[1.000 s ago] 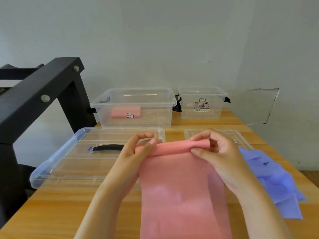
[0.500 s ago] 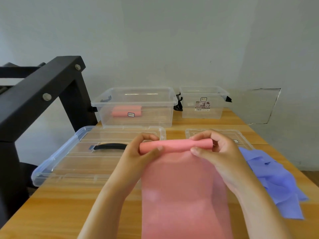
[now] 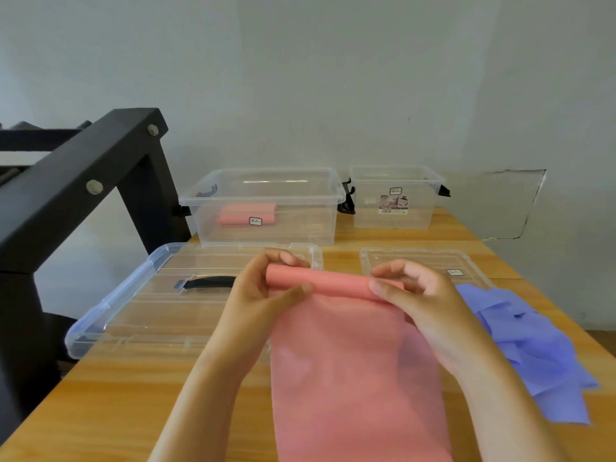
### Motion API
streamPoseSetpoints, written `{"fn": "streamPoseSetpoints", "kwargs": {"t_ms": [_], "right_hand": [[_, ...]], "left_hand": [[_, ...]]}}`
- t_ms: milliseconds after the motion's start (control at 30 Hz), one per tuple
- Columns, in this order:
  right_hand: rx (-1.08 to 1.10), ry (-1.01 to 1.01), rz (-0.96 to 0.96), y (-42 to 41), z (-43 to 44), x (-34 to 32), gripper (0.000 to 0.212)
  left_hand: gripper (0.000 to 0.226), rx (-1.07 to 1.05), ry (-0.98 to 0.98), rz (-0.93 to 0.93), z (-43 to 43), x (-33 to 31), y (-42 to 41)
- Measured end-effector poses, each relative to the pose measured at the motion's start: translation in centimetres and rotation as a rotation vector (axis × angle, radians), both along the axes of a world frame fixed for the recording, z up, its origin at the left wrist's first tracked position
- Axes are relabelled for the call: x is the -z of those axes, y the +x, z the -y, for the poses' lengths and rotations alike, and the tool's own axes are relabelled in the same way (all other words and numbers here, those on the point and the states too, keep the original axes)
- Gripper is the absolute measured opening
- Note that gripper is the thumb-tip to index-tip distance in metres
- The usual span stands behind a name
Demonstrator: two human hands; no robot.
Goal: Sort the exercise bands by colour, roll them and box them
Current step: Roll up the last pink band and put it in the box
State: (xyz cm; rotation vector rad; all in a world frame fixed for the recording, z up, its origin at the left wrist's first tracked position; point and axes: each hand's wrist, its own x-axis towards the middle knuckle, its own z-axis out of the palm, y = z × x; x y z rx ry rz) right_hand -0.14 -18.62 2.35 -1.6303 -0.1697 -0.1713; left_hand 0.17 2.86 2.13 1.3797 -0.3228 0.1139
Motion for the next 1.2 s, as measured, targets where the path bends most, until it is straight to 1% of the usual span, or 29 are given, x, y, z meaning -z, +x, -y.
{"fn": "streamPoseSetpoints", "kwargs": {"t_ms": [67, 133, 200, 233, 267, 333, 400, 467, 533, 567, 633, 733, 800, 867, 933, 967, 1033, 1133, 1167, 1200], "right_hand": [[0.029, -0.020, 0.046, 0.04, 0.02, -0.04, 0.015], [0.041, 0.008, 0.098, -0.09, 0.05, -0.34, 0.019], [0.029, 0.051, 0.112, -0.12, 0.30, -0.47, 0.022], [0.014, 0.073, 0.103, -0.11, 0.43, -0.45, 0.022], [-0.003, 0.090, 0.083, -0.09, 0.51, -0.39, 0.023], [-0.014, 0.088, 0.028, 0.11, 0.53, -0.01, 0.023], [0.023, 0.059, -0.005, 0.26, 0.40, 0.20, 0.022], [0.062, 0.042, 0.022, 0.29, 0.34, 0.15, 0.021], [0.065, 0.056, 0.081, 0.15, 0.32, -0.17, 0.024], [0.049, 0.071, 0.102, 0.02, 0.33, -0.36, 0.025], [-0.005, 0.103, 0.103, -0.10, 0.42, -0.38, 0.026], [-0.064, 0.086, 0.004, -0.03, 0.29, 0.04, 0.020], [-0.014, 0.032, 0.020, 0.16, 0.11, 0.21, 0.016], [0.033, 0.038, 0.090, 0.18, -0.07, 0.04, 0.017], [0.028, 0.062, 0.136, 0.02, -0.11, -0.31, 0.020], [0.012, 0.075, 0.139, -0.01, -0.04, -0.34, 0.022], [-0.012, 0.068, 0.097, 0.14, 0.16, -0.03, 0.022], [-0.006, -0.015, -0.020, 0.25, 0.01, 0.39, 0.008], [0.014, -0.030, -0.009, 0.26, -0.12, 0.40, 0.004], [0.037, -0.038, 0.025, 0.25, -0.21, 0.37, 0.006]], "left_hand": [[0.021, 0.002, 0.022, -0.036, 0.08, -0.04, -0.15], [0.012, -0.015, 0.113, -0.104, 0.31, -0.04, -0.34], [0.008, -0.033, 0.156, -0.102, 0.51, 0.07, -0.31], [0.006, -0.040, 0.139, -0.079, 0.58, 0.07, -0.27], [0.009, -0.042, 0.104, -0.050, 0.64, 0.01, -0.28], [0.022, -0.041, 0.056, 0.007, 0.50, -0.04, -0.22], [0.028, -0.040, 0.047, 0.015, 0.30, -0.05, -0.11], [0.025, -0.031, 0.049, -0.069, 0.33, -0.01, -0.16], [0.016, -0.061, 0.130, -0.135, 0.52, 0.05, -0.16], [0.015, -0.087, 0.157, -0.133, 0.56, 0.13, -0.08], [0.015, -0.112, 0.103, -0.078, 0.59, -0.02, -0.04], [0.025, -0.077, -0.015, -0.007, 0.42, -0.40, -0.20], [0.026, -0.062, -0.033, -0.017, 0.33, -0.43, -0.27], [0.018, -0.040, -0.011, -0.104, 0.31, -0.30, -0.39], [0.016, -0.034, 0.071, -0.178, 0.29, -0.11, -0.39], [0.015, -0.043, 0.103, -0.176, 0.29, -0.03, -0.35], [0.008, -0.053, 0.092, -0.132, 0.30, -0.06, -0.35], [0.019, 0.012, 0.024, -0.088, 0.08, -0.27, -0.39], [0.019, 0.030, 0.025, -0.096, 0.02, -0.27, -0.39], [0.017, 0.038, 0.045, -0.119, 0.01, -0.21, -0.42]]}}
